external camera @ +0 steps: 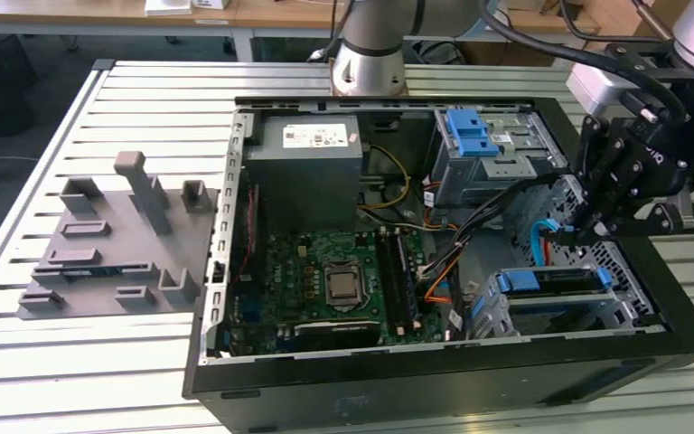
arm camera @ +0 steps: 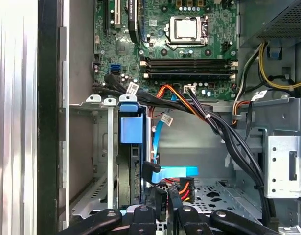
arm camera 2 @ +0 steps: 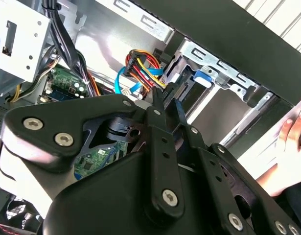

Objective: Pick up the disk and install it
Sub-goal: 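Insert the first disk wire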

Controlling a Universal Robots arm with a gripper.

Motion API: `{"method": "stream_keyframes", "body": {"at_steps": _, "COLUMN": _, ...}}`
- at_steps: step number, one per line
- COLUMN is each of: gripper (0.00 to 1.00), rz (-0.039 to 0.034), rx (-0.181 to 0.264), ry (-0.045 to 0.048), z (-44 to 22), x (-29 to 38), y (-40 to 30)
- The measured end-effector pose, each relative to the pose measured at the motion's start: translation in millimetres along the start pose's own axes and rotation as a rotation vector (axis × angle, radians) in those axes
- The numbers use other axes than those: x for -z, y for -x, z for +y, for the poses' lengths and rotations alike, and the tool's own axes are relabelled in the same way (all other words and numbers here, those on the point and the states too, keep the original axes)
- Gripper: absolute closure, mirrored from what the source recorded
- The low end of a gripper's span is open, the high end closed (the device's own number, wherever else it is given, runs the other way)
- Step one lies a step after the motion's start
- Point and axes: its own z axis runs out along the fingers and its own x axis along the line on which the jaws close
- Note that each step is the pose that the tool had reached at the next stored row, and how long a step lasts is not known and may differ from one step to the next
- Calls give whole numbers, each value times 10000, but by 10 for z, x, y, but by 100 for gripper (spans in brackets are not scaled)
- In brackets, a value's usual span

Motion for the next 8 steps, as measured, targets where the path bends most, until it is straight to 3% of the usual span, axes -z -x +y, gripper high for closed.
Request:
{"method": "stream_keyframes", "body": {"at_steps": 2, "gripper": 75, "rz": 66, "rx": -1, "ry": 0, "z": 1, "x": 1, "y": 19}}
{"method": "stream_keyframes", "body": {"at_steps": 7, "gripper": 75, "rz": 404, "rx": -11, "ry": -5, "z": 0, "x": -18, "y": 28}}
{"method": "stream_keyframes", "body": {"at_steps": 8, "gripper": 75, "rz": 433, "rx": -12, "ry": -6, "z": 0, "x": -26, "y": 28}}
